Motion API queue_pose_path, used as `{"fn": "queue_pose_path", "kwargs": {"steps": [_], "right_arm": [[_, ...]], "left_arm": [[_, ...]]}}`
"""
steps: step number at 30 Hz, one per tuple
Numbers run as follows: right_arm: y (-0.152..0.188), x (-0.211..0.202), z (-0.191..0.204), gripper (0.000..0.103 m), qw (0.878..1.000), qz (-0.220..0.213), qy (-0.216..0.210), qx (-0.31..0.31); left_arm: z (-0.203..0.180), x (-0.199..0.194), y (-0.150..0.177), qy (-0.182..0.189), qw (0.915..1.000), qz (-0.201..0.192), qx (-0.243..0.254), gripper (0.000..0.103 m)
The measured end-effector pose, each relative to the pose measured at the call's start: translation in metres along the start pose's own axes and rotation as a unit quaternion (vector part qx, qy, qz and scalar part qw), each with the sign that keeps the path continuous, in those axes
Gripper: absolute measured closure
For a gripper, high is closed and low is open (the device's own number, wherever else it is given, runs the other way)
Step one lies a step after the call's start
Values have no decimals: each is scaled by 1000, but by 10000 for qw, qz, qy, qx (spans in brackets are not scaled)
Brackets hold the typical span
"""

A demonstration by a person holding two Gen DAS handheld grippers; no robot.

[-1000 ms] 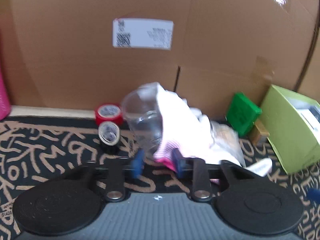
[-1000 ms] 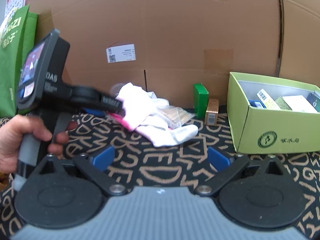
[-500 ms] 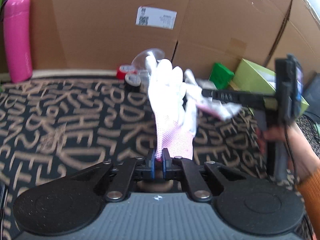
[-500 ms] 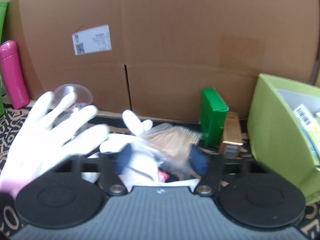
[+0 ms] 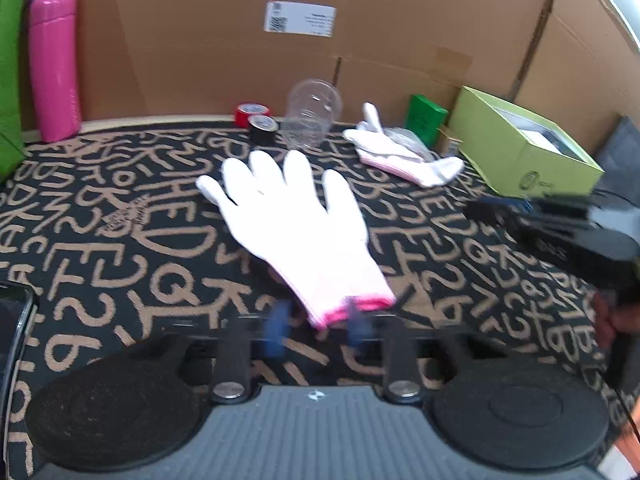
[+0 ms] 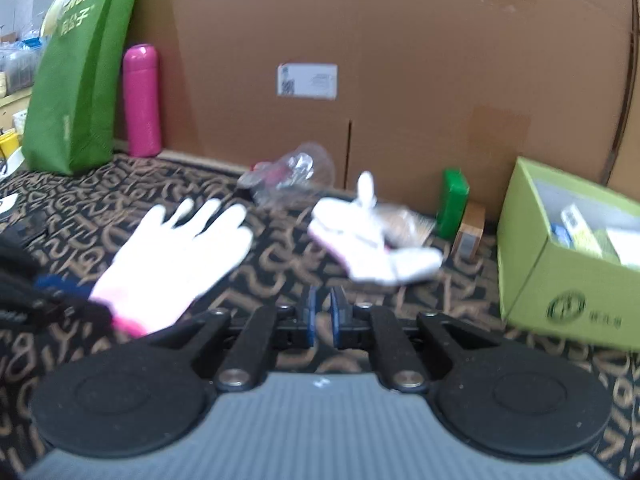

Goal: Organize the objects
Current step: 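Grasp a white glove with the left tool while the right tool grasps the toothpick bag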

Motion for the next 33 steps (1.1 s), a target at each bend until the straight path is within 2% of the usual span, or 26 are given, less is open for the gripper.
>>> {"fn": "queue_pose_path", "kwargs": {"steps": [1,2,3,5,9,10,14,16,17,21,22,24,25,26,27,28,30,32,33], "right_arm": [[-2,-2,-1,90,9999,7,-44,110],[-6,0,-4,71,9996,-46,-46,257],[-11,4,-7,48,9993,-69,6,364],[-23,11,-17,39,9980,-239,141,571],[-47,46,-39,39,9930,-192,290,1129],[-52,56,-46,38,9902,-161,369,1335],[-63,95,-75,38,9767,30,628,2054],[-63,111,-85,38,9700,148,840,2278],[-62,119,-89,37,9682,207,879,2335],[-63,131,-85,35,9753,140,982,1971],[-63,134,-81,37,9783,161,1003,1804],[-61,133,-76,58,9838,144,922,1533],[-59,130,-76,60,9851,146,777,1525],[-58,128,-77,66,9854,155,748,1519],[-56,125,-78,70,9862,142,708,1490],[-53,121,-78,73,9866,123,670,1480],[-49,108,-79,83,9866,38,638,1498],[-45,90,-79,87,9870,-139,601,1485],[-44,81,-79,89,9874,-221,568,1457]], "left_arm": [[0,1,-1,-148,9998,-61,-99,27],[0,2,-4,-254,9994,-167,-181,22],[1,3,-6,-325,9989,-244,-220,22],[0,11,-13,-517,9981,-272,-216,20],[-3,39,-23,-797,9967,-108,-99,16],[-5,43,-25,-862,9961,-183,8,14],[-11,57,-33,-870,9958,-230,193,6],[-13,64,-37,-838,9958,-247,256,6],[-15,66,-38,-813,9959,-271,296,6],[-21,73,-42,-732,9952,-328,555,14],[-22,74,-43,-717,9954,-317,554,14],[-22,75,-45,-668,9956,-357,560,14],[-22,76,-45,-669,9955,-363,564,14],[-23,76,-46,-678,9952,-371,597,21],[-25,75,-46,-644,9949,-416,655,36],[-26,73,-47,-554,9951,-438,696,44],[-29,70,-49,-356,9966,-316,671,78],[-31,66,-51,-219,9980,-214,559,89],[-31,63,-51,-174,9984,-184,510,91]]}}
Point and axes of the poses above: each gripper's, at about its wrist camera, not at the fingertips, and x roughly the way its jaws point, z to its left, y to its underside, the point moved 1 cm from there along x, roughly the way its jaws point, and after that the axes turned 6 degrees about x, right-handed, at the moved point
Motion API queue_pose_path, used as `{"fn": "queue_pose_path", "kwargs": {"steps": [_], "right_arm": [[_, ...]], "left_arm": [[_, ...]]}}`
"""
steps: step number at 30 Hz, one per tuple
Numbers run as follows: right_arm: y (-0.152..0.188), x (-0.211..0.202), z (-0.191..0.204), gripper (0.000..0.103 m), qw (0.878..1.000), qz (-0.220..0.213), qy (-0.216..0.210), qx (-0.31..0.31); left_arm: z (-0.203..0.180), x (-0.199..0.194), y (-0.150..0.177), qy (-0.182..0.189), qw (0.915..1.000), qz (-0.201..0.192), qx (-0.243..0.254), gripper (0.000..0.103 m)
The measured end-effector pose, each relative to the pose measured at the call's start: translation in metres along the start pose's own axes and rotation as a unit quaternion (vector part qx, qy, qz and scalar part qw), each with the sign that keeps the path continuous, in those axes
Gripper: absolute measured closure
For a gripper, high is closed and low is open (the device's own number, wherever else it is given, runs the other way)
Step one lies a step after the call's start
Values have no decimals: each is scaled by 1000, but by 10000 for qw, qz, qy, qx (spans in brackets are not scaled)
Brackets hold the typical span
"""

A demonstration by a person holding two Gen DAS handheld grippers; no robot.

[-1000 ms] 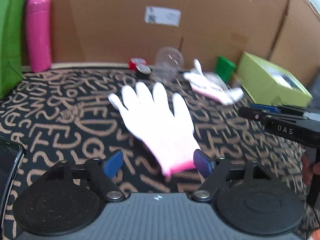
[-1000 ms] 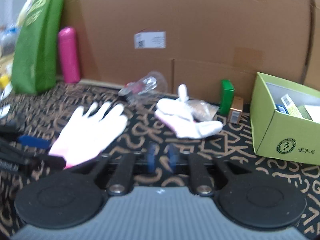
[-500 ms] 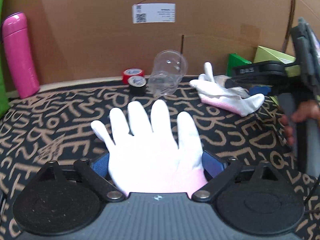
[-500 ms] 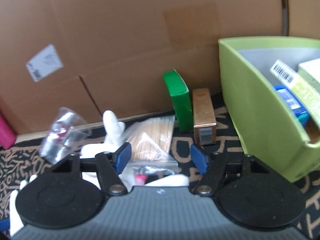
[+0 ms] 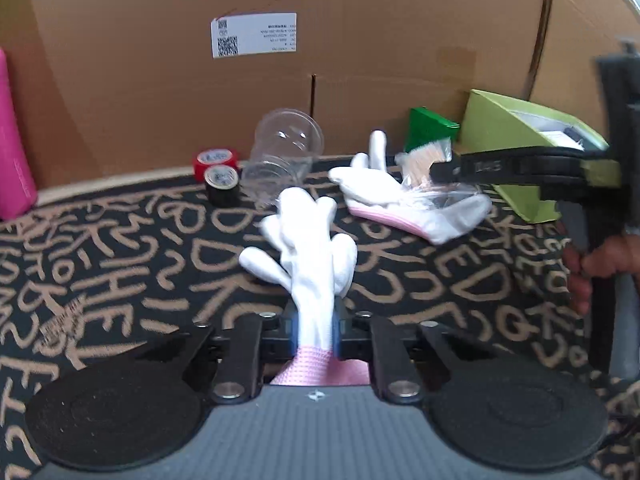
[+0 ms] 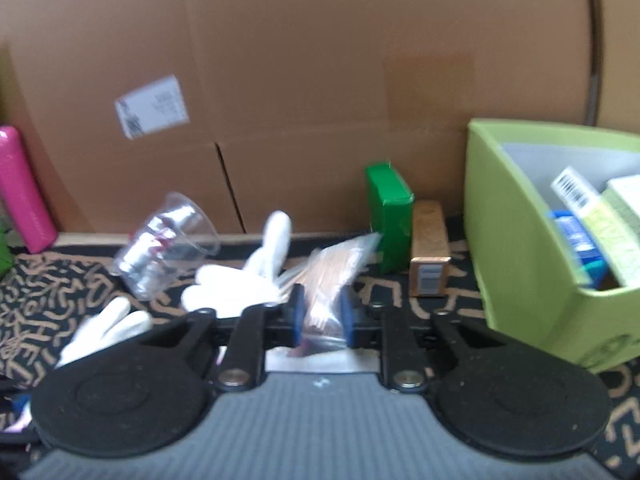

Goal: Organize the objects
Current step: 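Grasp a white glove with the left tool while the right tool grasps the toothpick bag, then carry glove and toothpick bag into the green shoebox and release both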

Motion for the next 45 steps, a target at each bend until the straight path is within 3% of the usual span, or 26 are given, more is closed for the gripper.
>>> {"fn": "queue_pose_path", "kwargs": {"steps": [7,12,14,16,17,18,22,23,24,27,33,38,45], "right_arm": [[1,-74,0,100,9978,-545,-301,-244],[-21,-115,-8,100,9956,-876,-315,-122],[-23,-116,-14,96,9971,-688,-319,-16],[-15,-105,-16,70,9990,-254,-361,13],[-9,-96,-13,39,9995,-109,-311,-17],[0,-88,-10,30,9997,-22,-254,-61],[23,-52,0,32,9986,385,-360,34],[27,-44,2,39,9983,463,-340,48],[30,-41,4,71,9989,393,-256,-91],[31,-53,5,89,9984,347,-325,-297],[18,-104,-8,92,9986,-183,-385,-304],[-12,-146,-31,92,9968,-707,-257,-251],[-64,-188,-97,92,9898,-1356,435,-15]], "left_arm": [[-22,-36,-15,128,9994,-311,58,92],[-50,-57,-48,230,9962,-770,332,92],[-55,-64,-55,212,9950,-921,331,92],[-55,-68,-55,213,9948,-958,281,92],[-55,-69,-54,169,9951,-940,269,92],[-53,-68,-52,133,9954,-908,266,92],[-48,-60,-44,77,9974,-669,259,92],[-47,-58,-43,77,9976,-637,251,92],[-44,-57,-43,71,9977,-627,253,92],[-39,-53,-44,54,9980,-609,170,92],[-50,-49,-55,385,9973,-617,88,92],[-76,-51,-87,795,9932,-835,141,92],[-138,-34,-150,1380,9843,-1059,314,92]]}}
Point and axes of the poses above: each gripper's, at about its wrist camera, not at the fingertips, and x roughly the way its jaws point, z to its left, y to its underside, the point moved 1 cm from there along x, roughly the way its jaws point, and after that the axes turned 6 degrees about x, right-handed, at the moved point
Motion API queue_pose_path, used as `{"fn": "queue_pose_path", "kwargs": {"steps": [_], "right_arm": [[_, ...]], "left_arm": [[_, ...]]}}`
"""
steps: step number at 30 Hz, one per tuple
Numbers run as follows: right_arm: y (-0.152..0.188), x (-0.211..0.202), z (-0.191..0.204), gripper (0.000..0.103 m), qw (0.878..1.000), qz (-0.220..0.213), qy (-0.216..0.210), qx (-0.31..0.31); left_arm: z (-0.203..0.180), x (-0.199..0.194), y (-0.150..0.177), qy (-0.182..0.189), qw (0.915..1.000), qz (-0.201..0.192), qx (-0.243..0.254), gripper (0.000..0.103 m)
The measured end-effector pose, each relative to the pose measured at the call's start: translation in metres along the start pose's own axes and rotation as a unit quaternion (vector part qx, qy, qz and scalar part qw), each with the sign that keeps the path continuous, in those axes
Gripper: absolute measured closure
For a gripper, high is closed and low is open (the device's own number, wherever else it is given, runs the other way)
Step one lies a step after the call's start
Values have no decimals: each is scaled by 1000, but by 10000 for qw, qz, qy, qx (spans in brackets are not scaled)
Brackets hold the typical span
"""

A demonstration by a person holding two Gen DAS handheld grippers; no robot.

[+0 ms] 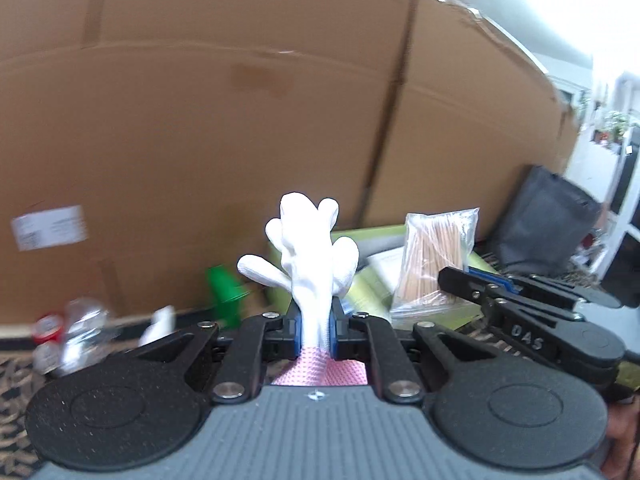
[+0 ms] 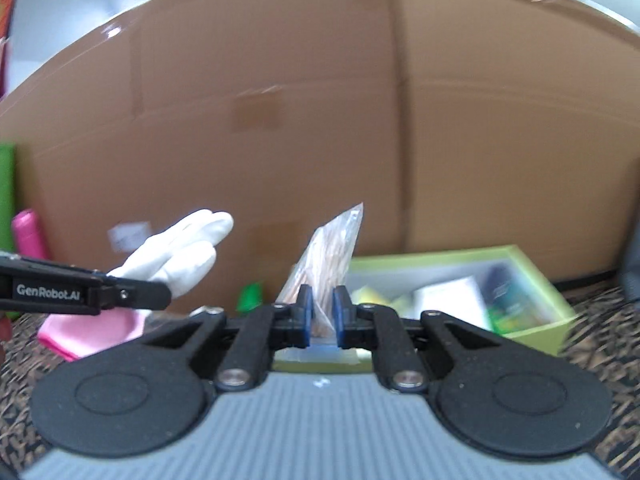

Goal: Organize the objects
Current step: 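Carry glove and toothpick bag into the green shoebox and release both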

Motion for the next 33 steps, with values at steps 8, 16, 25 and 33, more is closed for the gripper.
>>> {"fn": "queue_pose_path", "kwargs": {"steps": [8,16,25,33], "right_arm": [[-27,32,-81,92,9986,170,489,98],[-26,72,-130,92,9976,495,483,70],[1,95,-151,36,9968,456,610,234],[5,55,-131,3,9975,65,663,230]], "left_arm": [[-53,96,-39,396,9986,353,55,92],[-71,164,-40,510,9963,690,-64,92],[-52,166,-14,176,9987,278,-399,13],[-32,126,-10,10,9987,207,-455,12]]}}
Point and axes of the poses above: each gripper's, at about its wrist camera, not at the fingertips, and x roughly the way its jaws point, z to its left, y to its underside, the point moved 1 cm from there along x, roughly the way its jaws point, and after that the axes turned 6 degrees about x, right-handed, at the moved point
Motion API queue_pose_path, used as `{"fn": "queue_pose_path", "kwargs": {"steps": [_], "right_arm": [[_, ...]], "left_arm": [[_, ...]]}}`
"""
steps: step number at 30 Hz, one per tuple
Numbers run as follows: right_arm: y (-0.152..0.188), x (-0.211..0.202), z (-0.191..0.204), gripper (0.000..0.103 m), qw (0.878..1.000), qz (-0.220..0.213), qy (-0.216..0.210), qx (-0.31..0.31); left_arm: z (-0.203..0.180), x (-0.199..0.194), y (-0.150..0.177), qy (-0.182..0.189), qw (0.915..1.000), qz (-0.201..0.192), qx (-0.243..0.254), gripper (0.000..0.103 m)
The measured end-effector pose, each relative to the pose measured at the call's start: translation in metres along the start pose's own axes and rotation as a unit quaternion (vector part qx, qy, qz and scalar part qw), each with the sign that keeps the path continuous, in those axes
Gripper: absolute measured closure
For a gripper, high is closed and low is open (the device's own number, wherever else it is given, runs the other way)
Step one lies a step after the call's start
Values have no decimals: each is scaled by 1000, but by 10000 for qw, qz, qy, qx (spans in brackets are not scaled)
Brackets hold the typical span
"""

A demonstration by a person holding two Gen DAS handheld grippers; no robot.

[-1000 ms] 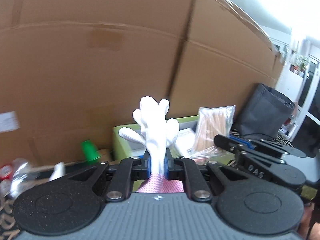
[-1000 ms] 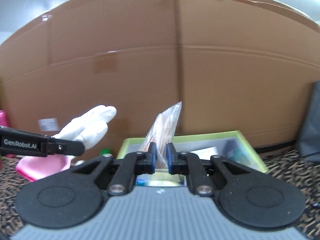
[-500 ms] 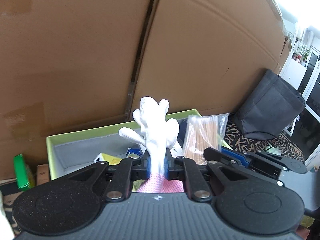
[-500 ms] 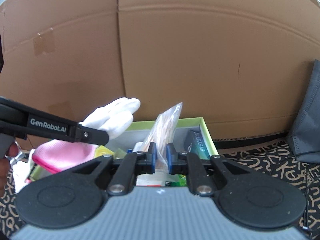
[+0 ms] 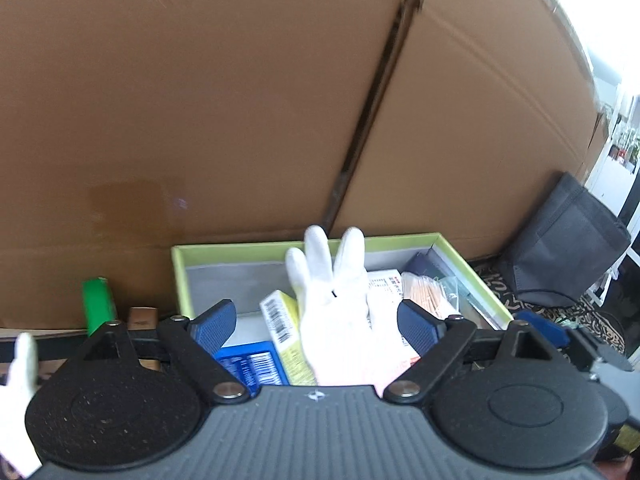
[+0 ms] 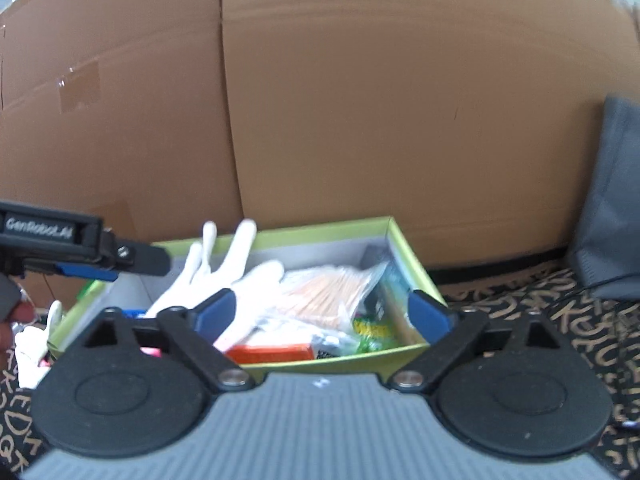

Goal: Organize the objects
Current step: 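Carry glove and toothpick bag into the green shoebox and release both, then move both tools back toward the pile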

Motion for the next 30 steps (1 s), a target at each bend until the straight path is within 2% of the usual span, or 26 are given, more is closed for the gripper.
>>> {"fn": "queue_pose_path", "kwargs": {"steps": [7,13,19,25,30], "right_arm": [[-15,-62,28,0,9982,-538,-260,43],[-2,-95,74,0,9961,-459,-722,-224],[18,-94,132,0,9898,-305,-1290,-523],[58,-83,202,0,9762,128,-1861,-1106],[89,-64,251,0,9669,395,-1840,-1722]], "left_arm": [[16,-68,6,-335,9991,-250,-99,12],[38,-128,37,-568,9980,-193,-182,12],[77,-175,82,-1145,9926,-356,-200,11],[137,-189,122,-1503,9854,-185,-772,11],[176,-185,124,-1981,9764,-241,-827,12]]}}
Point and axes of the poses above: each gripper's, at about its wrist camera, not at the fingertips, and x roughly the way its jaws point, z to its left, y to its underside, the point moved 1 cm from there along x, roughly the way its jaws point, and after that the axes turned 6 degrees about x, right-handed, at the moved point
